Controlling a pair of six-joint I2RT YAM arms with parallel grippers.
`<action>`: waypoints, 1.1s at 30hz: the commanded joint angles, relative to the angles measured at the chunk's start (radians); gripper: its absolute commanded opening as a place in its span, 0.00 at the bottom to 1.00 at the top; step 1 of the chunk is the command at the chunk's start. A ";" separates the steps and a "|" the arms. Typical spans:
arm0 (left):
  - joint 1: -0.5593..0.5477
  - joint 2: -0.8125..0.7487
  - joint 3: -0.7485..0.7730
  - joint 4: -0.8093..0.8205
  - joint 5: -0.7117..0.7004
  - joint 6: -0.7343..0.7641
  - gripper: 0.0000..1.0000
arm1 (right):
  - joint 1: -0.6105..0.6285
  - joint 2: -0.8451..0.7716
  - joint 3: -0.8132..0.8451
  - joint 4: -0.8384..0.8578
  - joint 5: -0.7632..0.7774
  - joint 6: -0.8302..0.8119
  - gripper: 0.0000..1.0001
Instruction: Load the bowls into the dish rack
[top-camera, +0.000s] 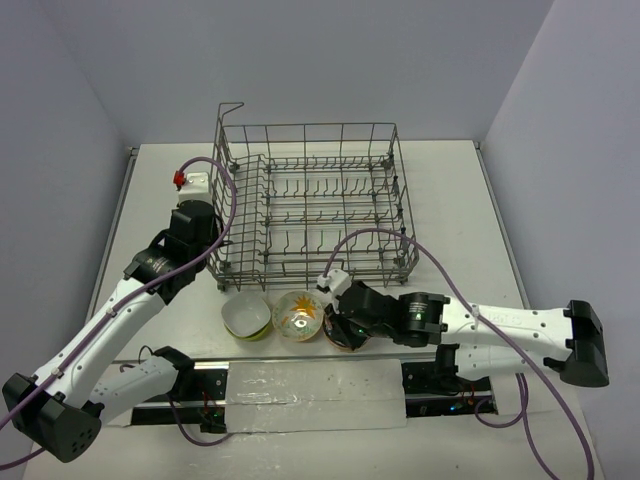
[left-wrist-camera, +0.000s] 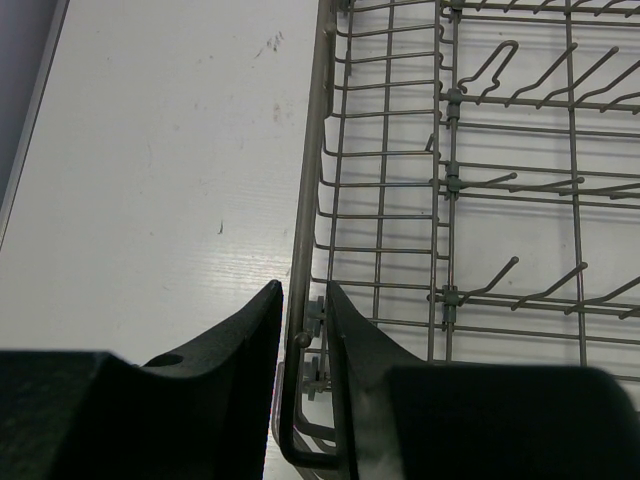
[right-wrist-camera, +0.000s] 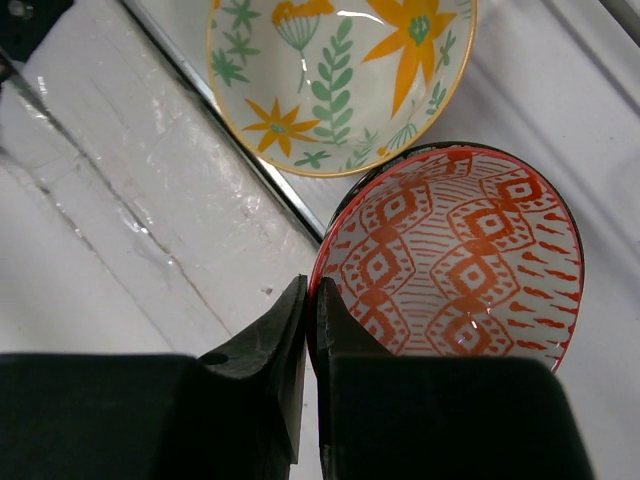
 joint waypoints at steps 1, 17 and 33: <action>0.004 0.001 -0.001 0.007 0.013 0.013 0.29 | 0.011 -0.079 0.058 -0.003 -0.016 0.016 0.00; 0.002 -0.005 -0.001 0.009 0.015 0.018 0.29 | 0.013 -0.109 0.171 0.124 -0.205 -0.051 0.00; 0.002 -0.007 -0.004 0.012 0.021 0.024 0.29 | -0.073 0.077 0.555 0.402 -0.210 -0.229 0.00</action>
